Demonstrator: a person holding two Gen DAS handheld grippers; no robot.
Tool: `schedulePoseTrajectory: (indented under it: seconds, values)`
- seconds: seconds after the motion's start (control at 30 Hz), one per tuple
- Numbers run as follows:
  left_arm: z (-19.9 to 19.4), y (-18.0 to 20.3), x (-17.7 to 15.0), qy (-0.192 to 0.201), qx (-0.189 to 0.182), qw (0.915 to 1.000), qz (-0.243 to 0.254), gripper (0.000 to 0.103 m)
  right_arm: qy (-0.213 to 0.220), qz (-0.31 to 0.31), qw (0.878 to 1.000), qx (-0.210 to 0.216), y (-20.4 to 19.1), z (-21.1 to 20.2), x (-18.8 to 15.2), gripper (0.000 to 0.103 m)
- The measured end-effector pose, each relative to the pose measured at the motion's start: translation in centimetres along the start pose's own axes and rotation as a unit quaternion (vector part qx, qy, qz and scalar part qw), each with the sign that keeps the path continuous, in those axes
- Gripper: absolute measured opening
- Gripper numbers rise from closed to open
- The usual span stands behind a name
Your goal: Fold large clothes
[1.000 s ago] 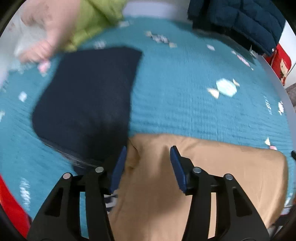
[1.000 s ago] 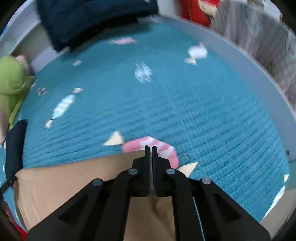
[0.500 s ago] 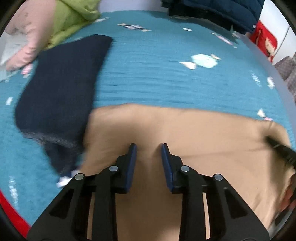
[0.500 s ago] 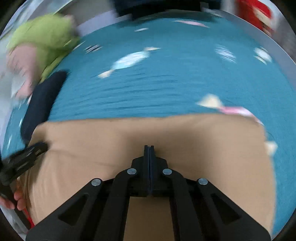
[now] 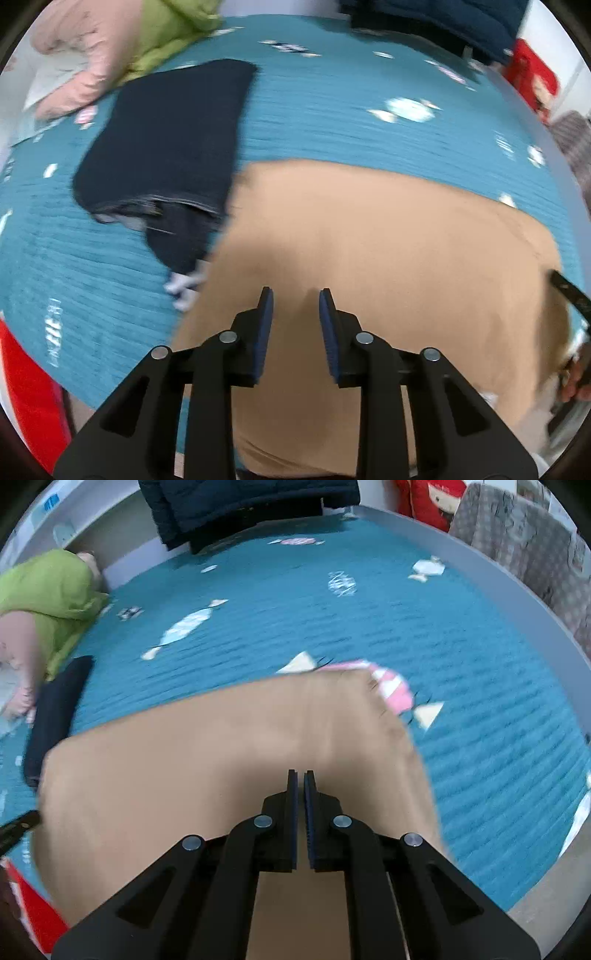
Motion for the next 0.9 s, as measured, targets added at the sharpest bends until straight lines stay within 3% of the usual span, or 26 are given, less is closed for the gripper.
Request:
schedulePoseTrajectory:
  seconds: [0.13, 0.3, 0.43, 0.63, 0.73, 0.9]
  values:
    - [0.6, 3.9, -2.0, -0.033, -0.031, 0.9985, 0.029, 0.028, -0.030, -0.028, 0.999, 0.009, -2.9, 0.2, -2.0, 0.006]
    - [2.3, 4.9, -4.6, -0.069, -0.010, 0.9959, 0.059, 0.027, -0.051, -0.044, 0.998, 0.003, -3.6, 0.8, -4.2, 0.006]
    - [2.6, 2.8, -5.1, -0.085, -0.013, 0.9959, 0.029, 0.027, -0.064, -0.031, 0.997, 0.013, -2.6, 1.5, -4.9, 0.002]
    - [2.3, -2.1, -5.1, -0.096, 0.047, 0.9943, 0.005, 0.028, -0.068, -0.035, 0.997, 0.008, -1.9, 1.2, -5.0, 0.002]
    - [1.9, -3.3, -5.0, -0.099, 0.046, 0.9940, -0.007, 0.028, -0.068, -0.033, 0.997, 0.005, -1.7, 1.0, -5.3, 0.002]
    - [1.2, -3.9, -5.0, -0.094, 0.068, 0.9931, 0.020, 0.028, -0.071, -0.027, 0.997, -0.001, -1.3, 0.9, -5.4, 0.002]
Point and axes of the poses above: each gripper's, at about its wrist camera, not at the fingertips, and z roughly the way its jaws point, y to its right, x to its top, the point moved 9 cm from there along z, roughly the way its jaws point, and after that the axes turned 1 degree about z, right-handed, at the moved point
